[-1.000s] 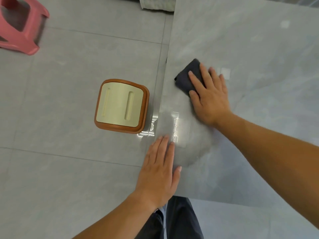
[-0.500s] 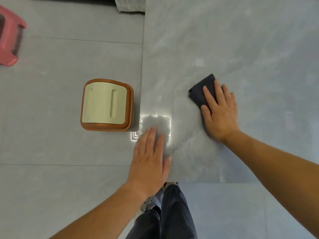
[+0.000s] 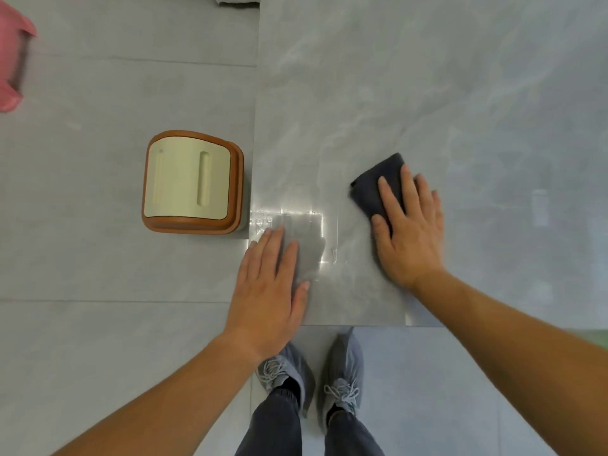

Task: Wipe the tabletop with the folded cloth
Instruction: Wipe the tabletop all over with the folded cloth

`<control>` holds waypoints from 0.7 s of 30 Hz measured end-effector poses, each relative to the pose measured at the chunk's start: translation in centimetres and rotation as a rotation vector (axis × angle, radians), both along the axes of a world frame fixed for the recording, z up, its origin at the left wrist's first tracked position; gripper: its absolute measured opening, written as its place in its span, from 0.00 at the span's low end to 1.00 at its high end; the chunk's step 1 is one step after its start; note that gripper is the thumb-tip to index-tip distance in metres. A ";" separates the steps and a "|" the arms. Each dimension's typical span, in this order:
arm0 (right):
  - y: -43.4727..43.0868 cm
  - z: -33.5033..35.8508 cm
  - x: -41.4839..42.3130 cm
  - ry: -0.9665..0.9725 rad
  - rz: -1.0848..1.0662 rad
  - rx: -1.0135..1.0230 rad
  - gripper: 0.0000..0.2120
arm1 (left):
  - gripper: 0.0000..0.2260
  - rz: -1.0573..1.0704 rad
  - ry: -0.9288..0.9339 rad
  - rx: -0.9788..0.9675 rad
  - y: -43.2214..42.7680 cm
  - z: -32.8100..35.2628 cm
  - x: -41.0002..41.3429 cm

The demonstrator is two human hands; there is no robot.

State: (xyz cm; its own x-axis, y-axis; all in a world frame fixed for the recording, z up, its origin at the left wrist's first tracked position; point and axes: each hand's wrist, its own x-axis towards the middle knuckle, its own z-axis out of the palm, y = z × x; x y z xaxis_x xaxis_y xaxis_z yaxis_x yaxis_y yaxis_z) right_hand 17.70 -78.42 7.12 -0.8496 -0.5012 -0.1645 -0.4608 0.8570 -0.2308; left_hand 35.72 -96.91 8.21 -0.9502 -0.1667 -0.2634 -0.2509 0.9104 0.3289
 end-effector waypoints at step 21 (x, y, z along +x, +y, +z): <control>-5.9 0.1 2.4 -0.029 0.655 -0.040 0.25 | 0.29 0.185 -0.050 -0.037 3.1 -0.2 4.6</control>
State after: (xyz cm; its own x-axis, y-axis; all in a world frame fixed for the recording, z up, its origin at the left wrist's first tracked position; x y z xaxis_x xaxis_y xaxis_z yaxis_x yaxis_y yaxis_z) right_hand 20.09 -84.34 7.20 -0.3619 -0.9195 -0.1537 -0.8774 0.3916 -0.2770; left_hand 40.32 -93.84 7.99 -0.8884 -0.3478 -0.2997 -0.4303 0.8584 0.2794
